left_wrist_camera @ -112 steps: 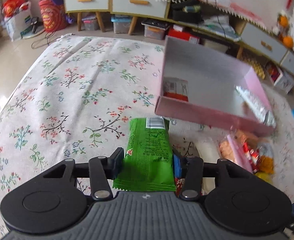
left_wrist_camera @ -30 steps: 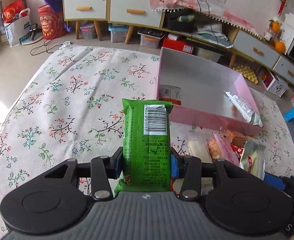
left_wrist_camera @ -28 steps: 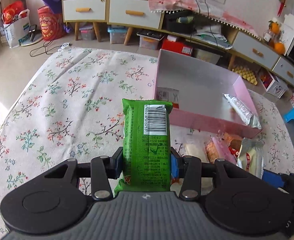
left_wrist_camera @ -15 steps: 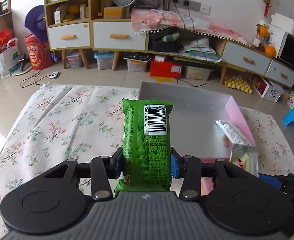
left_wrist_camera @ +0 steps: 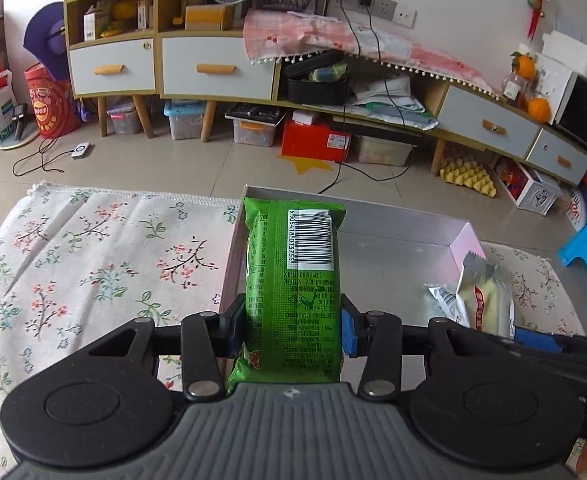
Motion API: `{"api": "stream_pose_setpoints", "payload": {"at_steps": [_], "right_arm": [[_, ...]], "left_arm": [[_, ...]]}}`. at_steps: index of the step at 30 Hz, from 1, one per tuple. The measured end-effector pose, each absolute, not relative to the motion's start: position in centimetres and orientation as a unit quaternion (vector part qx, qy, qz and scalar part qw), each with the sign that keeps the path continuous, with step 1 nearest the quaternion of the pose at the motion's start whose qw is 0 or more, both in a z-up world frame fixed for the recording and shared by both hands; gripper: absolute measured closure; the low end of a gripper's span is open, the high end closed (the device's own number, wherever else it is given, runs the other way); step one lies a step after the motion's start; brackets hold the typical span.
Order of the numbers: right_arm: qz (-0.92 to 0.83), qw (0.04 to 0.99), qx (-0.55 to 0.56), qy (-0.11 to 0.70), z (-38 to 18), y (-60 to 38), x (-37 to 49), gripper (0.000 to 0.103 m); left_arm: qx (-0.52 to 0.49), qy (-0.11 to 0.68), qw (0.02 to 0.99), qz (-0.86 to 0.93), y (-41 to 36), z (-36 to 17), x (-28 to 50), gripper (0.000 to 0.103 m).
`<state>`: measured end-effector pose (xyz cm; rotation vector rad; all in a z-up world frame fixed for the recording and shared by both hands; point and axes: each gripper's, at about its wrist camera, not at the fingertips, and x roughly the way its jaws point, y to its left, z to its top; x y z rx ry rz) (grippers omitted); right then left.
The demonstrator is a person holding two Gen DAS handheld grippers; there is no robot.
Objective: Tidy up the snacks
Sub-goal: 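Lower both packets into the pink box and open both grippers, then move the left gripper to the red-white candy packet and grasp it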
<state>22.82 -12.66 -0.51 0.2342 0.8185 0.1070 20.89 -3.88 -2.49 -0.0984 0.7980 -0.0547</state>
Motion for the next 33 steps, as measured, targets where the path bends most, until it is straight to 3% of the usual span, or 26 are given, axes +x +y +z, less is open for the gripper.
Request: {"api": "stream_pose_setpoints", "payload": {"at_steps": [12, 17, 24, 33], "right_arm": [[0.044, 0.894, 0.117, 0.431, -3.8, -12.5, 25.0, 0.054], [0.036, 0.903, 0.146, 0.402, -1.1, -13.7, 24.0, 0.028], [0.031, 0.897, 0.198, 0.394, 1.5, -16.2, 22.2, 0.028], [0.056, 0.899, 0.182, 0.396, 3.4, -16.4, 17.1, 0.028]], "left_arm": [[-0.033, 0.422, 0.905, -0.026, -3.8, -3.9, 21.3, 0.059], [-0.052, 0.413, 0.909, -0.036, -2.6, -2.6, 20.5, 0.044], [-0.073, 0.399, 0.914, -0.029, -1.5, -0.6, 18.5, 0.044], [-0.09, 0.396, 0.914, -0.018, -1.4, 0.5, 15.5, 0.044]]}}
